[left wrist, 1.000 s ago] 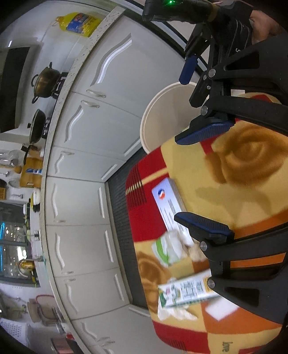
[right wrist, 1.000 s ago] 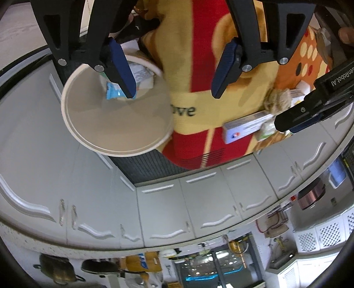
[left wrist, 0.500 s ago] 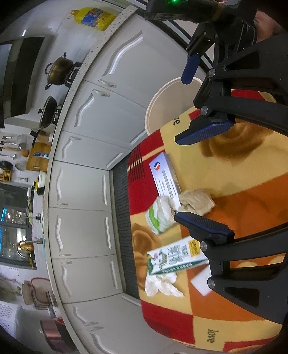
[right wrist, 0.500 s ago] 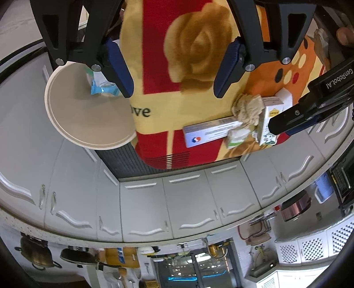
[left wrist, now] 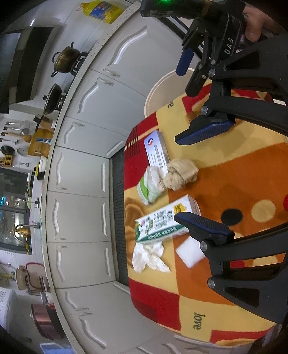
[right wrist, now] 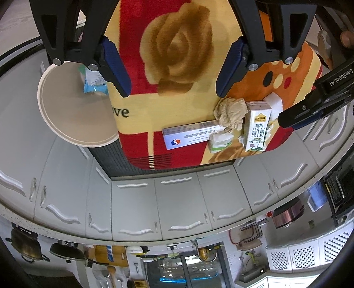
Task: Collect trash
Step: 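Move both tools back over the table toward the remaining trash, then grasp the white foam block with the left tool while the right tool grasps the crumpled brown paper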
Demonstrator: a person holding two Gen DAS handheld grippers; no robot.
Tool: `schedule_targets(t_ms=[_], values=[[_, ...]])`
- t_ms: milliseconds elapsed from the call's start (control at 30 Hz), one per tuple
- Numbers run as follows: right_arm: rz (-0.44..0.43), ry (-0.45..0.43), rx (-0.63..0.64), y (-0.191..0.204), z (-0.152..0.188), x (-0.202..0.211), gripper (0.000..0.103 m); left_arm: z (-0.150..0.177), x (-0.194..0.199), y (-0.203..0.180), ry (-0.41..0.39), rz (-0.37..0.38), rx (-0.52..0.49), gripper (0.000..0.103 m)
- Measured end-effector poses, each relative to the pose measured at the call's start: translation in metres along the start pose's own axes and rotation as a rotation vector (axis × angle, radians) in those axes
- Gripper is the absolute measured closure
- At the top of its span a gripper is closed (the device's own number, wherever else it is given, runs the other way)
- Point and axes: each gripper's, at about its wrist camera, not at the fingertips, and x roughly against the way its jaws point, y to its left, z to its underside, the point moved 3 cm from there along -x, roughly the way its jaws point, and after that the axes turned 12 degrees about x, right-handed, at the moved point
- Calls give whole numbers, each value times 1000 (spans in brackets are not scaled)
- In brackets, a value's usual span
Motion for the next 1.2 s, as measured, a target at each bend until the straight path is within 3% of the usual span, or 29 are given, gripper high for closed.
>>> schedule_targets(t_ms=[767, 1200], values=[[-21, 25, 12, 11, -4, -14, 23, 15, 6, 85, 62, -40, 131, 40], [-148, 58, 35, 41, -20, -48, 23, 10, -27, 112, 125, -63, 198, 40]])
